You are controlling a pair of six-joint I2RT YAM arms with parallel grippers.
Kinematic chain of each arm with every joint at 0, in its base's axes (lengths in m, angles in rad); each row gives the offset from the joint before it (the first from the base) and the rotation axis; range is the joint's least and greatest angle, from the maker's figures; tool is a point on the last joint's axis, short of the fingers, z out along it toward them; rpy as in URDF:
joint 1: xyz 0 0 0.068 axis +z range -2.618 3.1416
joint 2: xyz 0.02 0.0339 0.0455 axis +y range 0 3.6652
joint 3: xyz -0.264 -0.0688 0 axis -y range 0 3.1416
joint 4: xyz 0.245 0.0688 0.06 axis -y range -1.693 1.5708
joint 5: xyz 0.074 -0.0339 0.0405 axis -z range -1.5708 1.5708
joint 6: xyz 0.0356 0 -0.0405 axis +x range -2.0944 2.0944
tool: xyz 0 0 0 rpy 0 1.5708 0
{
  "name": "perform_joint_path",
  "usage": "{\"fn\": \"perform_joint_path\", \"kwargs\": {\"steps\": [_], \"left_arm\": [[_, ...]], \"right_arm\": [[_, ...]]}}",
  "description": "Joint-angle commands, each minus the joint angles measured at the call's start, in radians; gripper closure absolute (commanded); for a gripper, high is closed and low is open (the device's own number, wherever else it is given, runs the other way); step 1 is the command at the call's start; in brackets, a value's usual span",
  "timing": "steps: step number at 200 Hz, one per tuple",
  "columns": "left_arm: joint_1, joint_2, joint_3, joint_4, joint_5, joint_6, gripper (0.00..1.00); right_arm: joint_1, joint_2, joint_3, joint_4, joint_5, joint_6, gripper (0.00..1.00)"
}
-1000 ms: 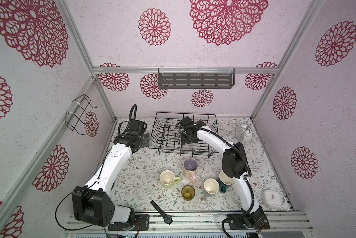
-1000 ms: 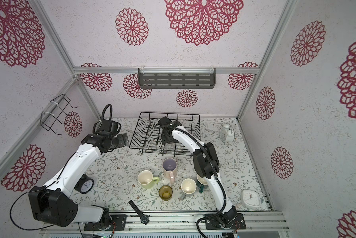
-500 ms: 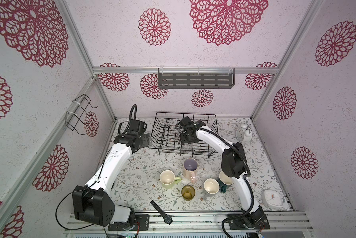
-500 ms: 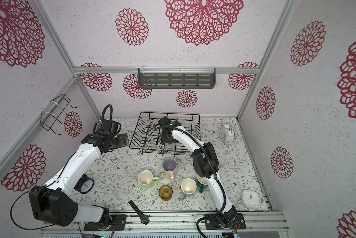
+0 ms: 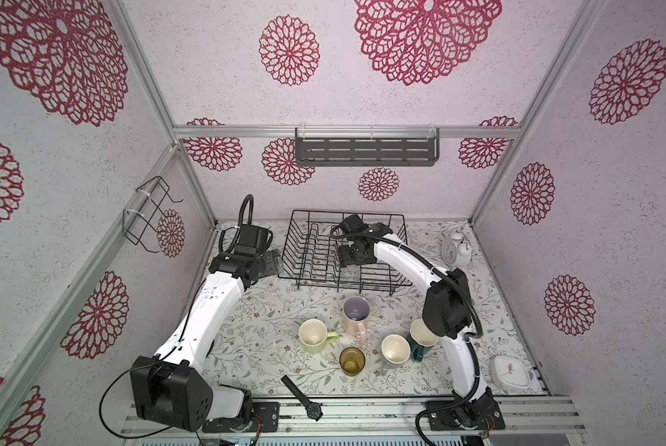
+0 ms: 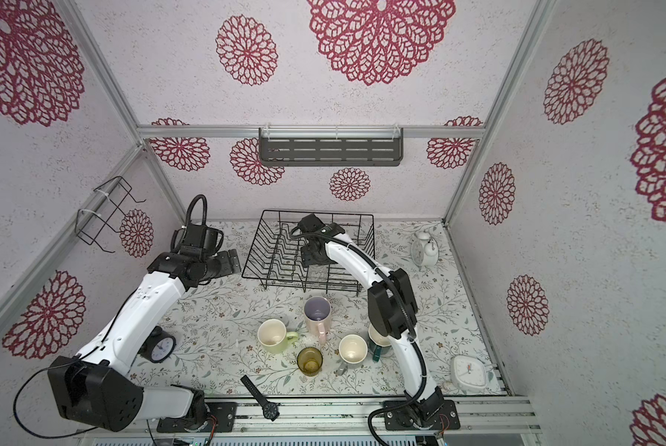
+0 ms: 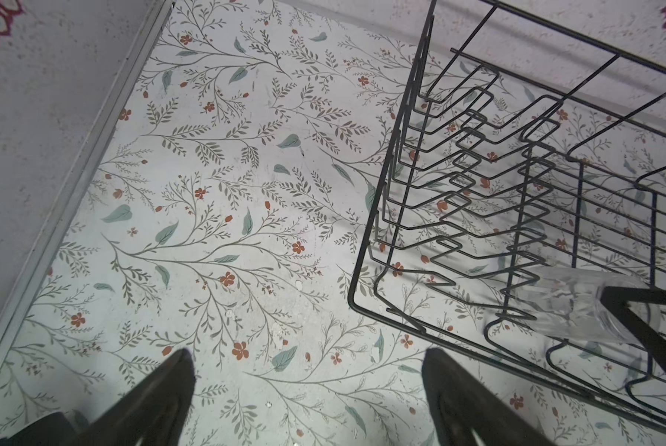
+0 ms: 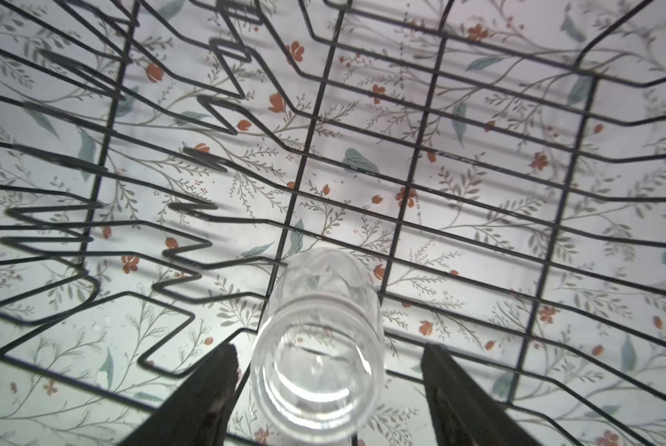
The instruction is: Load the cups into the dish rack
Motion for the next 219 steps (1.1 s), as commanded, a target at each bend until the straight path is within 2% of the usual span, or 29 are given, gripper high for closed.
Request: {"fn": "perform_joint_path", "kwargs": {"steps": [1, 47, 52, 68, 83, 102, 129, 151, 179, 219], "left_arm": [[0.009, -0.044, -0.029, 0.004, 0.018, -0.017, 0.04], [0.013, -0.082, -0.082, 0.023, 0.030, -0.023, 0.02], [0.013, -0.085, -0.082, 0.022, 0.025, -0.024, 0.00], [0.013, -0.097, -0.104, 0.046, 0.018, -0.026, 0.03], [0.013, -0.115, -0.131, 0.087, -0.004, -0.049, 0.03], [0.013, -0.133, -0.142, 0.116, -0.009, -0.059, 0.03], [0.015, -0.150, -0.190, 0.192, 0.019, -0.058, 0.03], [0.014, -0.142, -0.173, 0.182, 0.034, -0.067, 0.03], [0.015, -0.139, -0.177, 0.187, 0.027, -0.067, 0.03], [0.015, -0.160, -0.200, 0.213, 0.026, -0.099, 0.03]], "right_arm": [[-0.005, -0.157, -0.071, 0.073, 0.032, -0.043, 0.22], [0.023, -0.427, -0.340, 0.152, -0.008, -0.095, 0.23], [0.033, -0.461, -0.384, 0.168, -0.008, -0.097, 0.23], [0.059, -0.600, -0.590, 0.293, -0.037, -0.114, 0.25], [0.078, -0.710, -0.742, 0.363, -0.068, -0.089, 0.27], [0.113, -0.785, -0.846, 0.361, -0.107, -0.051, 0.28], [0.165, -0.831, -0.930, 0.356, -0.171, -0.016, 0.28], [0.221, -0.835, -0.948, 0.310, -0.185, 0.020, 0.29], [0.284, -0.808, -0.964, 0.237, -0.160, 0.061, 0.29], [0.307, -0.770, -0.988, 0.174, -0.120, 0.093, 0.30]]}}
